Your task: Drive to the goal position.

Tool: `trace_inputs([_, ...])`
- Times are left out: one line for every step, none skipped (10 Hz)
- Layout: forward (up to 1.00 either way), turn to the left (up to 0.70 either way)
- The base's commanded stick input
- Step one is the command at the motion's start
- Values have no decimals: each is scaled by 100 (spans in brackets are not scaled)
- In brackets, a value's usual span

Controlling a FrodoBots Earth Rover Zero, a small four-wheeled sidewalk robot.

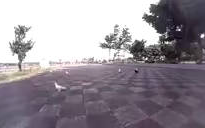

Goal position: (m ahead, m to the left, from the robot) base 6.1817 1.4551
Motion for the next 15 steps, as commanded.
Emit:
trace_inputs([70,-4])
trace_inputs([70,-3])
trace_inputs([70,-2])
trace_inputs([70,-1])
trace_inputs([70,0])
trace_inputs([70,0])
trace_inputs([70,0])
trace_inputs([70,0])
trace_inputs([70,0])
trace_inputs([70,4])
trace_inputs([70,16])
trace_inputs([70,28])
trace_inputs([70,35])
trace_inputs([70,35])
trace_inputs([70,35])
